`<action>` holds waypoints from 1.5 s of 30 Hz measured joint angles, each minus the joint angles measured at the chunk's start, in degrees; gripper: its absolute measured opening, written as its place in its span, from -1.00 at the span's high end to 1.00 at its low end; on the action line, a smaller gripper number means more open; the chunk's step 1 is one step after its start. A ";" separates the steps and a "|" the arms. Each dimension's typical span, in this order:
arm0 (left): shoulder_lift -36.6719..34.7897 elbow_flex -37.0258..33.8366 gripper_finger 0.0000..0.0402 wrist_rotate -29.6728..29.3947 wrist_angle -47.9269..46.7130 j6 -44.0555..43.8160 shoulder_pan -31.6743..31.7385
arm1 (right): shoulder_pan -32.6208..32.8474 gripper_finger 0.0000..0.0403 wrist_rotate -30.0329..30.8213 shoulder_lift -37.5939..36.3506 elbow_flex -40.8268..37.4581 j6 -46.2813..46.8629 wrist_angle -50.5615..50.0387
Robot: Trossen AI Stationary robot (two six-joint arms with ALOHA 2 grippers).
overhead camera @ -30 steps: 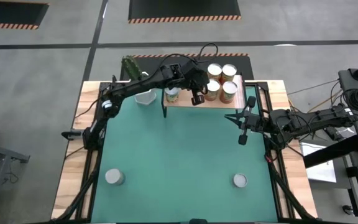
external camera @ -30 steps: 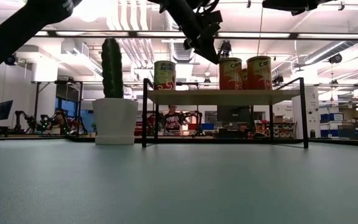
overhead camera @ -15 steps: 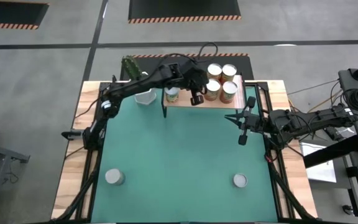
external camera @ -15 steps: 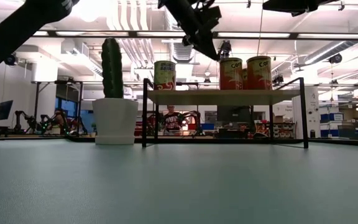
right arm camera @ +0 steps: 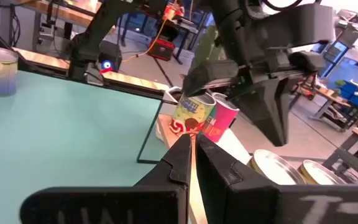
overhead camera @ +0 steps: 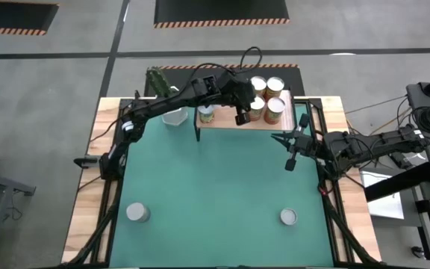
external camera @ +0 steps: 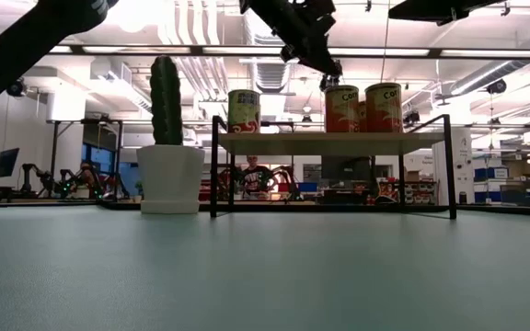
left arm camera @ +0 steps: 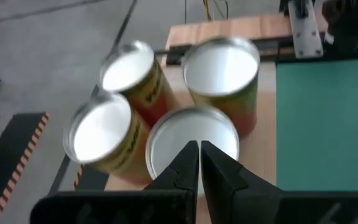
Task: Pick and place cans onto a shelf
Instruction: Put the canned corn on the shelf
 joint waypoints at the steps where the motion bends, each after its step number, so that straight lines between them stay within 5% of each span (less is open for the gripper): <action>1: 0.00 0.00 1.00 0.03 0.65 0.00 0.02 | 0.00 0.94 0.00 0.00 0.00 0.00 -0.03; 45: 4.48 -0.42 1.00 1.08 5.43 -3.03 -0.52 | 0.02 0.94 -0.04 -0.35 0.00 -0.24 -0.26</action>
